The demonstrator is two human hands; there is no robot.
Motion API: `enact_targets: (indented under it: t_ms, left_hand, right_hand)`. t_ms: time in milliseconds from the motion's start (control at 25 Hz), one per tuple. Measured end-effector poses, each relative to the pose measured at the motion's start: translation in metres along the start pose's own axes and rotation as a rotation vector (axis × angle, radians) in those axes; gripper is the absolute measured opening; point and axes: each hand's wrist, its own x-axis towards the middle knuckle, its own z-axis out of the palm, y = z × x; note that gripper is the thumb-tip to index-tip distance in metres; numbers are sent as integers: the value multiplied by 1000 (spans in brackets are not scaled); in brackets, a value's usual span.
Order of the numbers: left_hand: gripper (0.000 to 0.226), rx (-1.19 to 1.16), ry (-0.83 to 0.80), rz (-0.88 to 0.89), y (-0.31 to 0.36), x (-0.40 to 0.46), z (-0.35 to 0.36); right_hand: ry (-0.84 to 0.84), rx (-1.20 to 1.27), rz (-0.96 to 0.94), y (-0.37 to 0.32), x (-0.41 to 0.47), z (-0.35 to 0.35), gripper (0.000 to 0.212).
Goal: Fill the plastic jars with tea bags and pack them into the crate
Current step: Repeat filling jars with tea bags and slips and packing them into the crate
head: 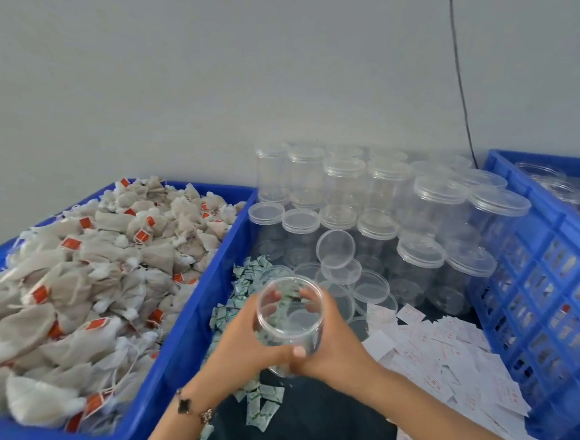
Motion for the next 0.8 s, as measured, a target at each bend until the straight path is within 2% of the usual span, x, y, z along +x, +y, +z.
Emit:
enact_targets:
  t_ms: [80, 200, 280, 320, 400, 520, 560, 680, 800]
  left_hand:
    - [92, -9, 141, 27, 0, -5, -8]
    - [89, 2, 243, 64, -11, -16, -18]
    - [91, -17, 318, 17, -28, -23, -20]
    - [91, -2, 359, -25, -36, -24, -20]
    - [91, 25, 431, -101, -48, -21, -18]
    - [99, 96, 448, -177, -57, -7, -18]
    - [95, 112, 448, -166, -59, -4, -17]
    - [84, 67, 448, -112, -70, 0, -13]
    - [84, 84, 475, -103, -73, 1, -12]
  right_hand:
    - [-115, -2, 25, -2, 13, 7, 97]
    - [-258, -102, 53, -2, 28, 20, 99]
    - [-449, -293, 48, -4, 42, 20, 94]
    - [-504, -436, 15, -6, 54, 16, 84]
    - [-451, -689, -52, -22, 86, 4, 63]
    - [-242, -696, -143, -60, 133, 3, 45]
    - [-215, -678, -183, -71, 147, 8, 42]
    - [-319, -717, -270, -85, 190, 36, 47]
    - [-412, -914, -313, -87, 224, 75, 70]
